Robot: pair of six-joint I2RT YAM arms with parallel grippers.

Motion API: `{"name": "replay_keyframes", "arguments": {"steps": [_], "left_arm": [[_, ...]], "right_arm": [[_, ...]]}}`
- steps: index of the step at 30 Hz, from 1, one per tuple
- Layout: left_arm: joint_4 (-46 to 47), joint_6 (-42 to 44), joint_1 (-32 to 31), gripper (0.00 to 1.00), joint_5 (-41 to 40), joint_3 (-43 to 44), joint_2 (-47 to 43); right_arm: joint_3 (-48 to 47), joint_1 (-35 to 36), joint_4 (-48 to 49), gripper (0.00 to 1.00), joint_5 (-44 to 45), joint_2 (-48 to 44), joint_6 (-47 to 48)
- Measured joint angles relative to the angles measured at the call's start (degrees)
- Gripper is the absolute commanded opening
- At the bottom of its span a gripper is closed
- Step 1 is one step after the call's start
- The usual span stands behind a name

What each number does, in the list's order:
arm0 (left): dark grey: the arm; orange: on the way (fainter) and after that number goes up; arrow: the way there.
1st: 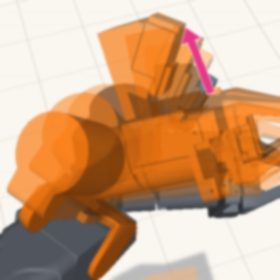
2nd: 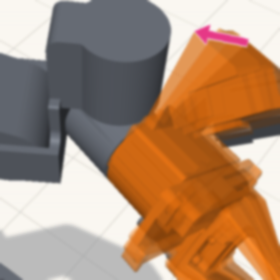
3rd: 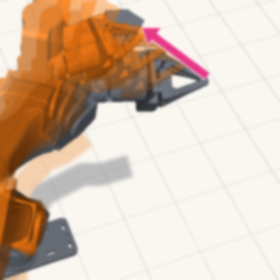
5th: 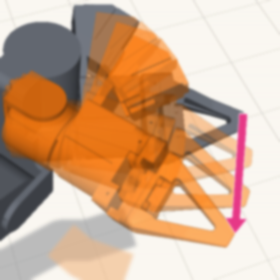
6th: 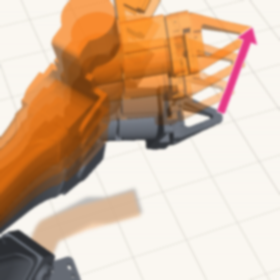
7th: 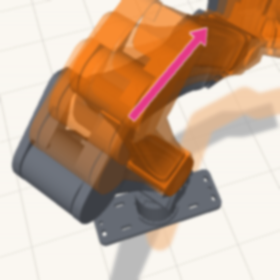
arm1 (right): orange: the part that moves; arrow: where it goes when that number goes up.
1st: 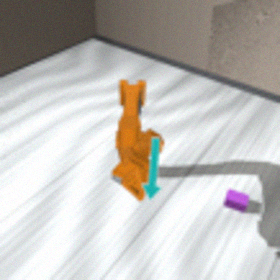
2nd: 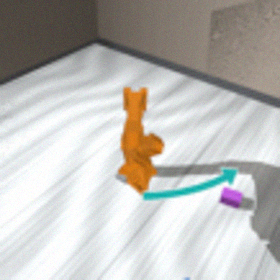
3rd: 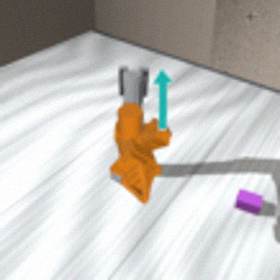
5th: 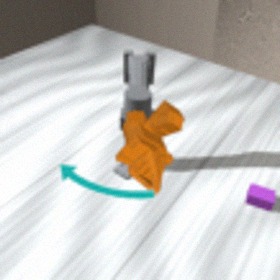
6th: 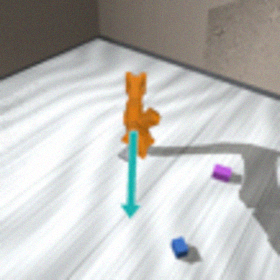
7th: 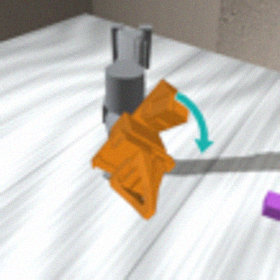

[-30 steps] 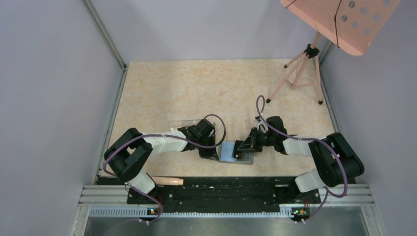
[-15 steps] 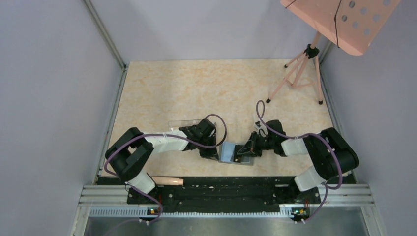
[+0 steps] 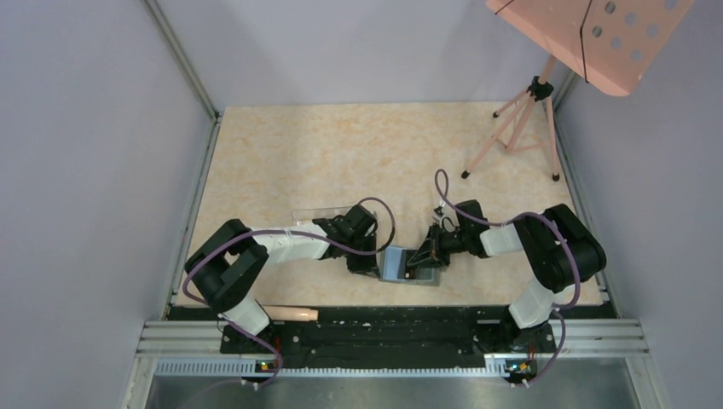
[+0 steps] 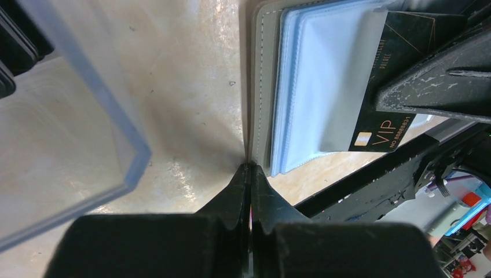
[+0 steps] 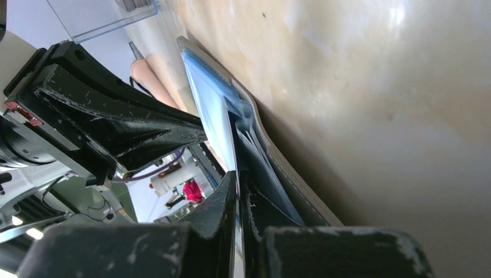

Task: Put the credit cards into the card holder
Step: Insert the credit card into the card holder.

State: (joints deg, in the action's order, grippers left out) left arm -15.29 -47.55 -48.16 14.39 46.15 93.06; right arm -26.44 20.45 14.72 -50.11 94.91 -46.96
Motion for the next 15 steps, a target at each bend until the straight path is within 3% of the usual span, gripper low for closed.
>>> {"name": "replay_keyframes", "arguments": {"steps": [6,15], "left_arm": [[-0.9,0.6,-0.3,0.00,0.1,1.1,0.8],[-1.4,0.9,-0.4,0.00,0.1,1.5,1.1]], "right_arm": [[-5.4,0.3,-6.4,0.09,-1.6,3.8,4.7],[-12.8,2.4,-20.9,0.41,1.6,3.7,12.1]]}}
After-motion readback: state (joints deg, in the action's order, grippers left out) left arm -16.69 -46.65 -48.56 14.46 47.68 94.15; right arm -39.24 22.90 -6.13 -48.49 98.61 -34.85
